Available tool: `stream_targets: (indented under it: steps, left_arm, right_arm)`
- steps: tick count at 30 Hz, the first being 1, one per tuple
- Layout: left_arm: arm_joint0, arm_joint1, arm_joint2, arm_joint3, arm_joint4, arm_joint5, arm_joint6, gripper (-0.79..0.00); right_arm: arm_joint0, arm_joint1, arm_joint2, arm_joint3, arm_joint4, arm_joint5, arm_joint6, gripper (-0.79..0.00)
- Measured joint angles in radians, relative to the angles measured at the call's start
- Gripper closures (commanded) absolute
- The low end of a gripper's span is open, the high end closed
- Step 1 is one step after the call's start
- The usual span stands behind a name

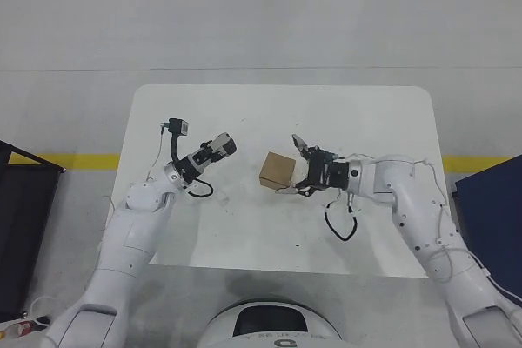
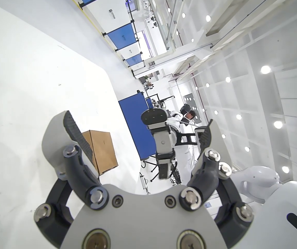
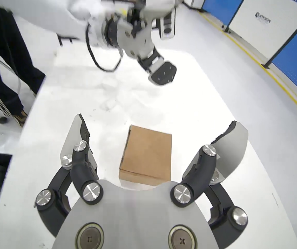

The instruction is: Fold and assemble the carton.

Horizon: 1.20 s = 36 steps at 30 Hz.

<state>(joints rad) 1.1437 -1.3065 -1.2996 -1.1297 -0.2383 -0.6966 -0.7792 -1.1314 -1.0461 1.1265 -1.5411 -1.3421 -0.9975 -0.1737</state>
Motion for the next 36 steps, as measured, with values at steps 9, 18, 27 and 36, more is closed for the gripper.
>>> stream_targets:
  steps: [9, 18, 27, 36]
  left_arm:
    - [0.000, 0.000, 0.000, 0.000, 0.000, 0.000, 0.000, -0.785]
    - [0.000, 0.000, 0.000, 0.000, 0.000, 0.000, 0.000, -0.785]
    - [0.000, 0.000, 0.000, 0.000, 0.000, 0.000, 0.000, -0.785]
    - [0.000, 0.000, 0.000, 0.000, 0.000, 0.000, 0.000, -0.785]
  right_arm:
    - [0.021, 0.000, -0.013, 0.027, 0.169, 0.018, 0.226, 0.000]
    - [0.167, -0.052, -0.207, 0.118, 0.301, 0.125, 0.554, 0.000]
    - [0.240, -0.083, -0.284, 0.188, 0.337, 0.213, 0.658, 0.000]
    - [0.202, -0.069, -0.220, 0.129, 0.299, 0.209, 0.535, 0.000]
